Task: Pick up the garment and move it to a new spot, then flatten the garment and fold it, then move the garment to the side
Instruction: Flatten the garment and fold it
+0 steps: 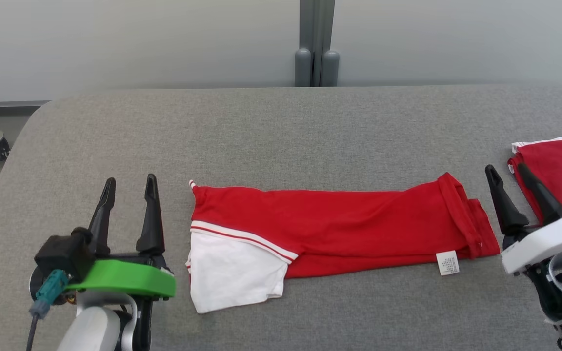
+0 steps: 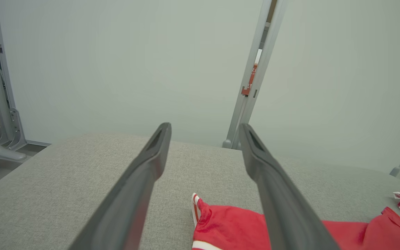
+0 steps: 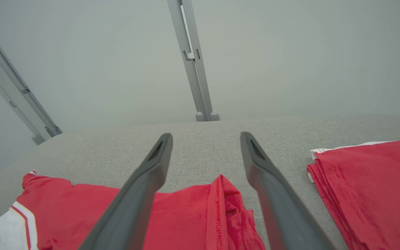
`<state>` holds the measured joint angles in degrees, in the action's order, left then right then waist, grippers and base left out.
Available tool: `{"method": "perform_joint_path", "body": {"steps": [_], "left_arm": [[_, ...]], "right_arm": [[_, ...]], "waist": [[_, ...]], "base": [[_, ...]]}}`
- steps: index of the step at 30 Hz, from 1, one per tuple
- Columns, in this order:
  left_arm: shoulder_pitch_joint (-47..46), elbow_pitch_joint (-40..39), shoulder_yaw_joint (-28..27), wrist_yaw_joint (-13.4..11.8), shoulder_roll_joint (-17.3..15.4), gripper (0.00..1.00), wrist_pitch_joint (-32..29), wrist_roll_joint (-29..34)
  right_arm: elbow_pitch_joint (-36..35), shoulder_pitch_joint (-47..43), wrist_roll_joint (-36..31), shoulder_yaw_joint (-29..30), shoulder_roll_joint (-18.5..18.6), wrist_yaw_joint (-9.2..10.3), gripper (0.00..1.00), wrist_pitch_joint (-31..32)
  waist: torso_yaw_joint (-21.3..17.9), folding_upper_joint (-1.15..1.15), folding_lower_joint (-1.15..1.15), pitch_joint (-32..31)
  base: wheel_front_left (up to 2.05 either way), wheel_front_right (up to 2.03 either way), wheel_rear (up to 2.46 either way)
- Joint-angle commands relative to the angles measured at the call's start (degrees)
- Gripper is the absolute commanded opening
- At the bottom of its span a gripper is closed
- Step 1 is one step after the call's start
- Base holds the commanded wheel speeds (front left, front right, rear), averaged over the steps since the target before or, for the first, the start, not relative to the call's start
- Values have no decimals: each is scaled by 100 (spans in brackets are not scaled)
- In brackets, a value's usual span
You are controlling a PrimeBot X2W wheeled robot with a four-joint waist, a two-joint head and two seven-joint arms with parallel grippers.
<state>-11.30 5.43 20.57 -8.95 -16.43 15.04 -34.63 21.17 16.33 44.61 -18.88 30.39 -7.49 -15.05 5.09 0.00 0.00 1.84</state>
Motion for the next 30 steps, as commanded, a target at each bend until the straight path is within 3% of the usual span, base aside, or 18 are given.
{"method": "perform_joint_path", "body": {"steps": [1, 7, 14, 19, 30], "left_arm": [[210, -36, -211, 138, 190, 100, 12, 246], [801, -117, -984, 813, 1003, 100, 13, 1404], [929, 1, -1421, 1305, 1327, 100, 14, 1920], [716, 74, -1333, 1362, 1351, 100, 14, 1834], [455, 254, -964, 1292, 1346, 100, 13, 1828]], "right_arm": [[-123, -239, -252, 211, -174, 1, 100, -13], [-557, -843, -1094, 986, -1016, 1, 100, -14], [-639, -1046, -1572, 1229, -1376, 1, 100, -14], [-285, -864, -1770, 1492, -1412, 1, 100, -14], [1572, -147, -2406, 1882, -1496, 1, 100, -15]], "waist": [[-7, 0, 0, -11], [-36, 0, 0, -47], [30, 0, 0, 66], [123, 0, 0, 297], [495, 0, 0, 689]], "base": [[0, 0, 0], [0, 0, 0], [0, 0, 0], [0, 0, 0], [0, 0, 0]]}}
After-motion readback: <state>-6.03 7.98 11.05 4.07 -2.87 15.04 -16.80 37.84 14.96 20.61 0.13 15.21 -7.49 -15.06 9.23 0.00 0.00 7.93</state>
